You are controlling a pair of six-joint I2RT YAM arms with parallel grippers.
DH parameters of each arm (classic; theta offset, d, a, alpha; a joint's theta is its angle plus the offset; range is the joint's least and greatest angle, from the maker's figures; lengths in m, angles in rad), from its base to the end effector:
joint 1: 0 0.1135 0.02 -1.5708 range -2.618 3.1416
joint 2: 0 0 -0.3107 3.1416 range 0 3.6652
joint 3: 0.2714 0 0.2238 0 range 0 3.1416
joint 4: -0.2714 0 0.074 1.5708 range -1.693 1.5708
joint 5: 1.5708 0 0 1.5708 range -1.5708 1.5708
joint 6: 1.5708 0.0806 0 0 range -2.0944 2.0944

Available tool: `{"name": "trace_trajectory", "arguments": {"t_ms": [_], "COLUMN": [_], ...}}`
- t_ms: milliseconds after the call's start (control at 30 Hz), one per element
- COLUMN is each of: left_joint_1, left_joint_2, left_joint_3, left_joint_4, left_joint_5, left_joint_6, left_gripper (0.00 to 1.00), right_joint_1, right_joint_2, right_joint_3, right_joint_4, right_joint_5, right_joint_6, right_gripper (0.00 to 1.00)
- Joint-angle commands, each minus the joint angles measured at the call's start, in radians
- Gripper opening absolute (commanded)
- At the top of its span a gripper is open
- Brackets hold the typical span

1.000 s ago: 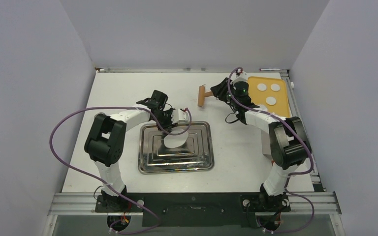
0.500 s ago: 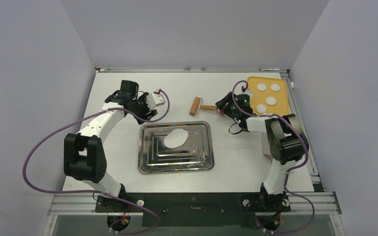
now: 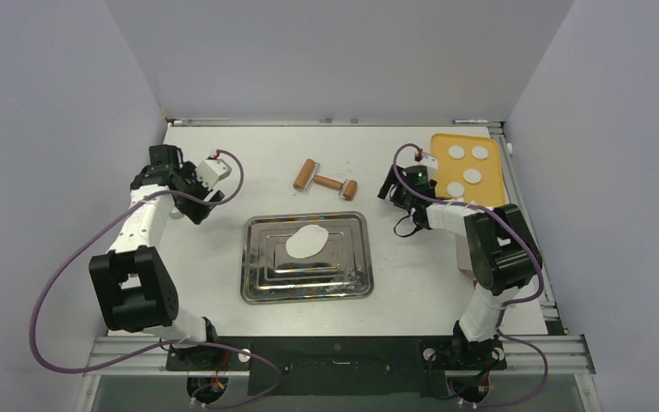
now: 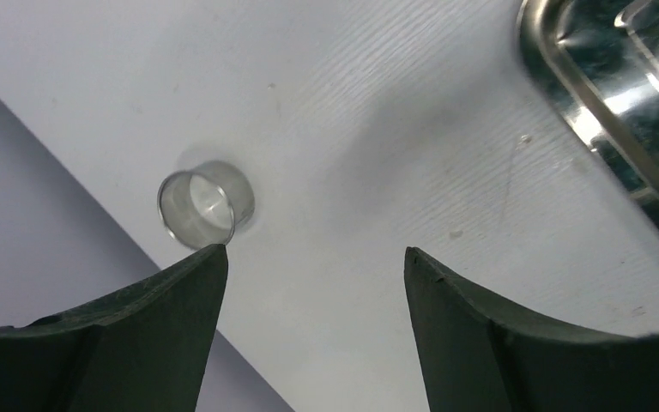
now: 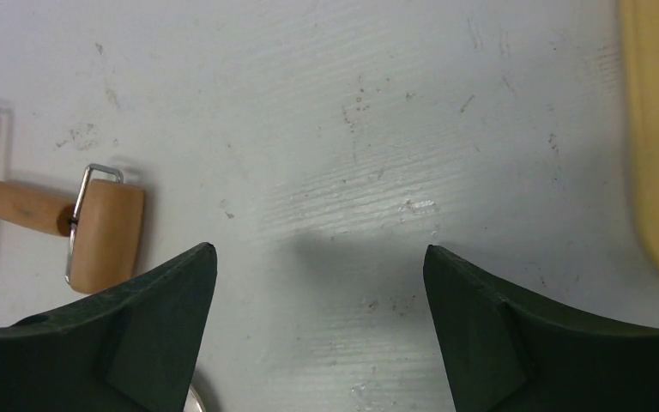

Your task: Roll out the dumpling wrappers from the dough

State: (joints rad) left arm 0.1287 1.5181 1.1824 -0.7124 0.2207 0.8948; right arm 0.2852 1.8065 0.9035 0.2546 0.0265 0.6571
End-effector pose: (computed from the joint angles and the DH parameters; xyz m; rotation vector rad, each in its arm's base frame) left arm 0.3029 0.0214 0.2771 1.0351 2.3641 0.0887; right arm 0.3810 0.1095 0.1901 0.4331 2.2215 0.4838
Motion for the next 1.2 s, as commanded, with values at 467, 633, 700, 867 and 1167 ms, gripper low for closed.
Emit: {"name": "trace_trajectory", "arguments": {"t_ms": [467,633,700,867,1167], "left_joint_1": [0.191,0.216,0.228,0.249,0.257], "left_joint_2": [0.112,0.275,0.385,0.537,0.534], "left_joint_3": [0.163,0.300,0.401,0.544,0.478], "left_joint_4": [0.025,0.092,0.085,0.016,0.030], "left_joint_5": [0.050,-0.126,-0.207,-0.221,-0.181], "left_joint_6": [0.012,-0.070,-0.100,-0.129,-0.126], "left_gripper": [0.80,0.78,0.74,0.65,0.57], "right_joint_1": [0.157,0.173,0.189,0.231,0.266], "right_joint_2": [-0.235,-0.256,-0.255,-0.252,-0.270], "right_joint_3": [0.111,0.078,0.089,0.121,0.124], "right_joint_4": [-0.187,-0.122,-0.120,-0.154,-0.186], "right_joint_5": [0.091,0.045,0.039,0.059,0.096], "right_joint_6": [-0.342,-0.344,-0.361,-0.398,-0.420], "right_gripper": [0.78,0.78,0.78,0.78,0.78]}}
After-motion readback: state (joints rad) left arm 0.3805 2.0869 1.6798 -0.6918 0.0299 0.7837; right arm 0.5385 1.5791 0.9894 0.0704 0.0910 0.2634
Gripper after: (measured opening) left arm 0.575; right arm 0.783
